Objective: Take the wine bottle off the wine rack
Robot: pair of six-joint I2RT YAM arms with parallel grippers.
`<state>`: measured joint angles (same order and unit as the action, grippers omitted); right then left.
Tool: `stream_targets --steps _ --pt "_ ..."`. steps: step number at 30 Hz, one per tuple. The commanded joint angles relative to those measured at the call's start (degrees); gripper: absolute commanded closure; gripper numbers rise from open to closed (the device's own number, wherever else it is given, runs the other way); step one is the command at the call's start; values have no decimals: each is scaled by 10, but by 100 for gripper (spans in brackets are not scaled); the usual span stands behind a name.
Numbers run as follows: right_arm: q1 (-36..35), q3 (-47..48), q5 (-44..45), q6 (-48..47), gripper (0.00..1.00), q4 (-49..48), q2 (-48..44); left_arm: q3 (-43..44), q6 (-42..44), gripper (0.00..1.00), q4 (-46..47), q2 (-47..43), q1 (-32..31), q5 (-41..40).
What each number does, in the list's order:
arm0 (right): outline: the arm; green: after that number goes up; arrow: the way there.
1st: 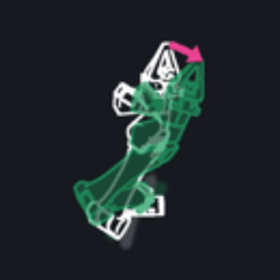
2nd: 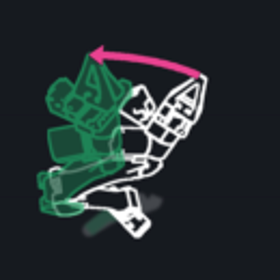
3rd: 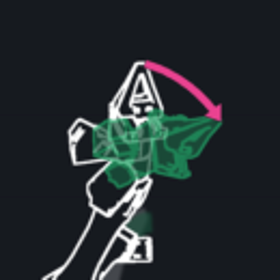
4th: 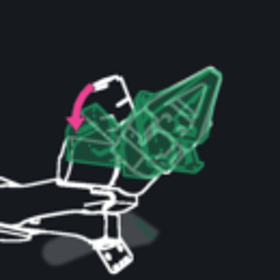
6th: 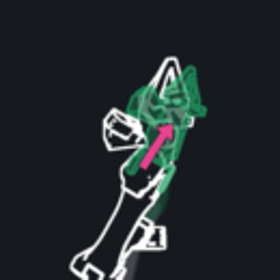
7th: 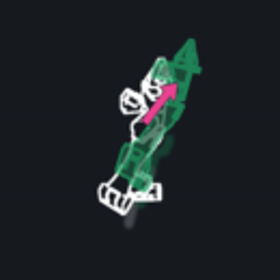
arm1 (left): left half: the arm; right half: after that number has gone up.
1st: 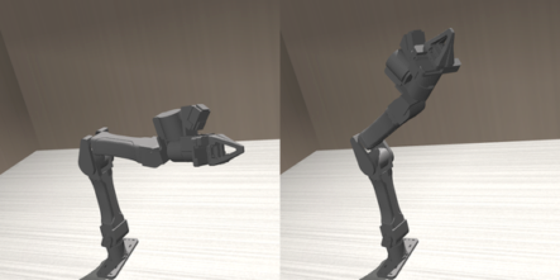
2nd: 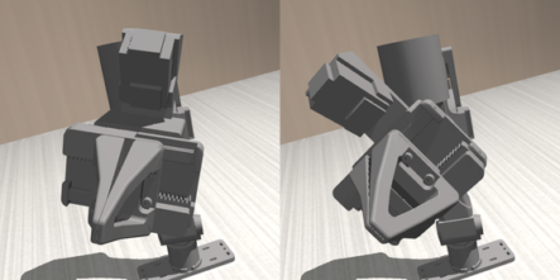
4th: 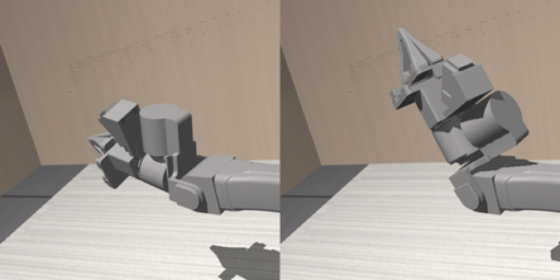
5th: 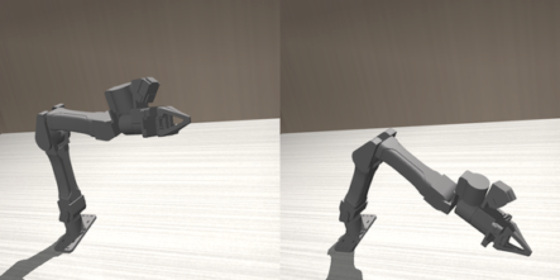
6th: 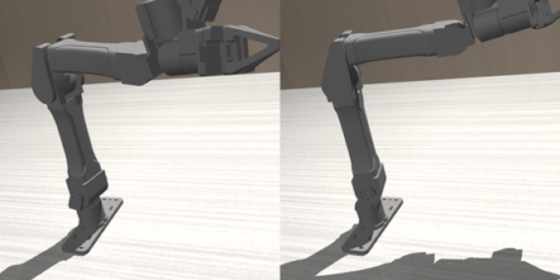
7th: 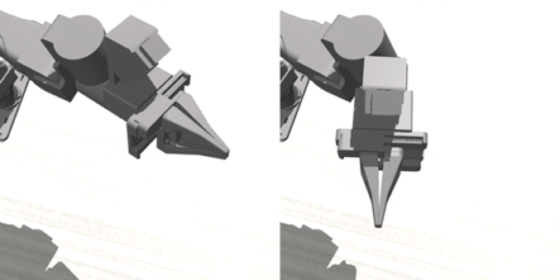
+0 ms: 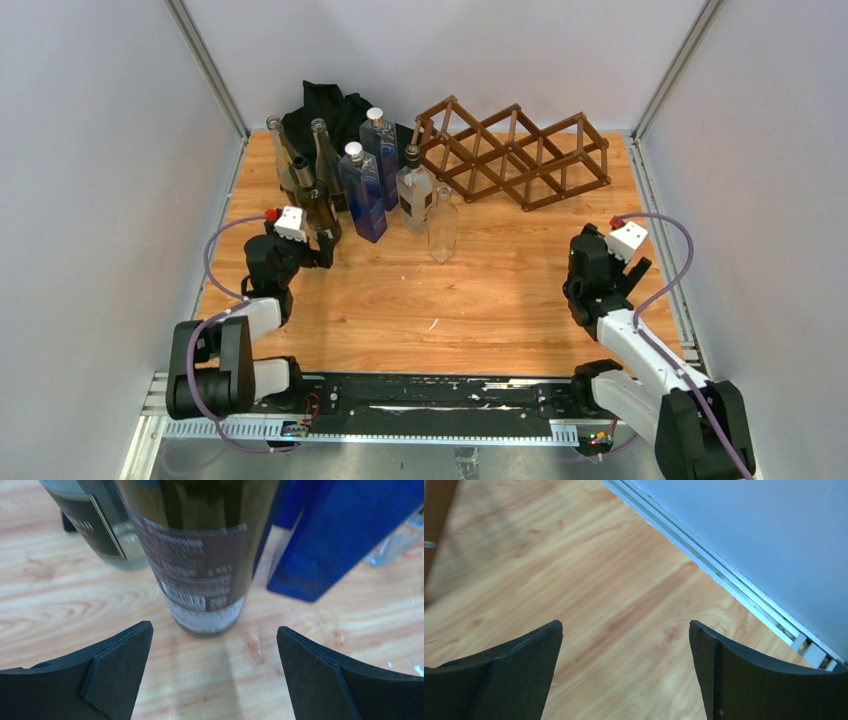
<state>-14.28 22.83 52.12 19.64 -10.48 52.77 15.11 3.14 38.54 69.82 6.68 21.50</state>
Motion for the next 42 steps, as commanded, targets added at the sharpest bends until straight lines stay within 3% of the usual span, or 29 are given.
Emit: stream_targets --steps 1,2,4,9,10,12,15,18,20,23,27,30,32,36,42 --pt "50 -61 1 24 0 -128 19 -33 -26 0 220 64 2 -29" --pt "59 -73 -9 22 0 -154 25 -34 -28 0 238 74 1 -32" --pt "72 -82 -15 8 0 -195 41 -10 -15 0 165 61 -15 -61" --pt "86 -59 -48 -55 0 -239 86 -19 0 0 173 63 -44 -116" --pt "86 -58 -49 -60 0 -242 89 -38 11 0 195 66 -52 -132" --pt "86 -63 -57 -71 0 -255 87 -77 3 0 336 107 -56 -123" --pt "86 -71 -104 -108 0 -273 80 -51 12 0 225 71 -57 -138" --pt "79 -89 -108 -116 0 -261 99 -53 -1 0 274 97 -57 -145" --pt "73 -113 -121 -134 0 -339 123 -49 5 0 243 84 -57 -144" --pt "68 -86 -134 -160 0 -327 155 -51 1 0 265 94 -57 -146" --pt "69 -106 -174 -216 0 -466 227 -46 3 0 251 91 -57 -139" --pt "74 -100 -305 -248 0 -464 256 -45 3 0 248 91 -57 -139" --pt "76 -131 -293 -265 0 -595 306 -46 1 0 249 91 -57 -140" --pt "66 -111 -277 -258 0 -516 283 -46 -26 0 244 87 -57 -209" --pt "66 -114 -276 -261 0 -529 286 -47 -25 0 244 87 -57 -211"
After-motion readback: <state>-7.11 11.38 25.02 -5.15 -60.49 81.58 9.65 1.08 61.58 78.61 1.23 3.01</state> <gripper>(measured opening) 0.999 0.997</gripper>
